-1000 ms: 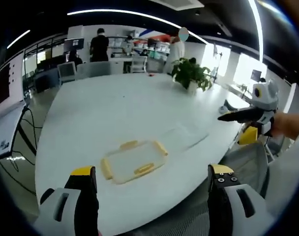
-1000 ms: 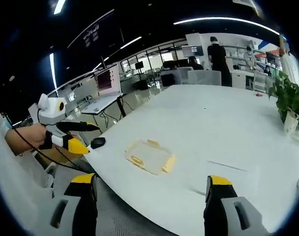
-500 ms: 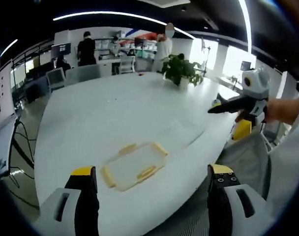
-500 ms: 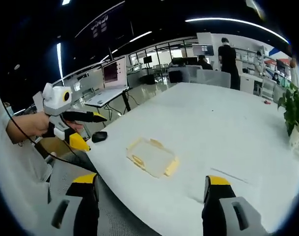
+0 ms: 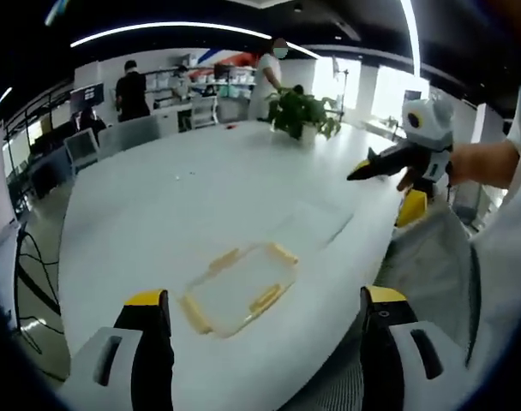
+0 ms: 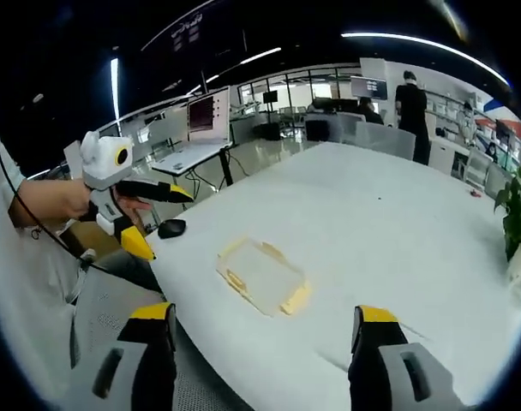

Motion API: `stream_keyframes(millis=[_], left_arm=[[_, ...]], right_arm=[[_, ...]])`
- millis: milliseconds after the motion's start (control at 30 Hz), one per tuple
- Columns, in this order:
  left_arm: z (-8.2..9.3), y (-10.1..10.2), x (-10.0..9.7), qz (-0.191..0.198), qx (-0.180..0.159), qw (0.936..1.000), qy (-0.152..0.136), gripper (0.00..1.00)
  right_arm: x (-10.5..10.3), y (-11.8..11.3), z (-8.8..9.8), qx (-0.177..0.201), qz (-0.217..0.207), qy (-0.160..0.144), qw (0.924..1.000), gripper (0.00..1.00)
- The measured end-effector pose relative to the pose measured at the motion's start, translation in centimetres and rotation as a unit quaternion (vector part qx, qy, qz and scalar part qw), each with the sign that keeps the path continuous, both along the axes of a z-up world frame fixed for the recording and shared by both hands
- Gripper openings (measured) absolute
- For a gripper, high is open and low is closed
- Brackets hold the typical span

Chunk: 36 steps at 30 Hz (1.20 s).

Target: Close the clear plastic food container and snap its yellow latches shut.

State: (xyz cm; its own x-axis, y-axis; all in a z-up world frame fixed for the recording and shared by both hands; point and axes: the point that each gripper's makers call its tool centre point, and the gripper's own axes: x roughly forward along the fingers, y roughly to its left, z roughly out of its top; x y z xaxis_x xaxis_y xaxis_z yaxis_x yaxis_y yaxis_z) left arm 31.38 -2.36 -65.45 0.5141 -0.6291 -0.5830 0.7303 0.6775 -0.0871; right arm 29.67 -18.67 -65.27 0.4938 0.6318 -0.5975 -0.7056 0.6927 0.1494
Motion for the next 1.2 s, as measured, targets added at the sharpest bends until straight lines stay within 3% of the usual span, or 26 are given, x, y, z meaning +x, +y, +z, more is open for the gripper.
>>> stream_keyframes(millis=[167,367,633,1200], left_arm=[[-0.6,-0.1,0.2,-0.020,-0.007,0.9997,0.011,0.91],[-1.2,0.2,1.1,-0.049,0.018,0.9987,-0.002,0.91],[-2.1,0.9,1.9,-0.060,0.032,0.9977,0.003,0.89],[-4.1,1.4,3.5,-0.100,0.046,0.9939,0.004,0.88]], right_arm=[[0.4,0.5,-0.2,-0.016,0.026,-0.013,0.9995,0.84],[1.2,0.9,-0.2,-0.026,0.044,-0.022,0.9984,0.83],[2.2,2.1,-0.4,-0.044,0.081,-0.039,0.9950,0.82],[3.7,3.8,-2.7,-0.064,0.124,-0.035,0.9896,0.79]])
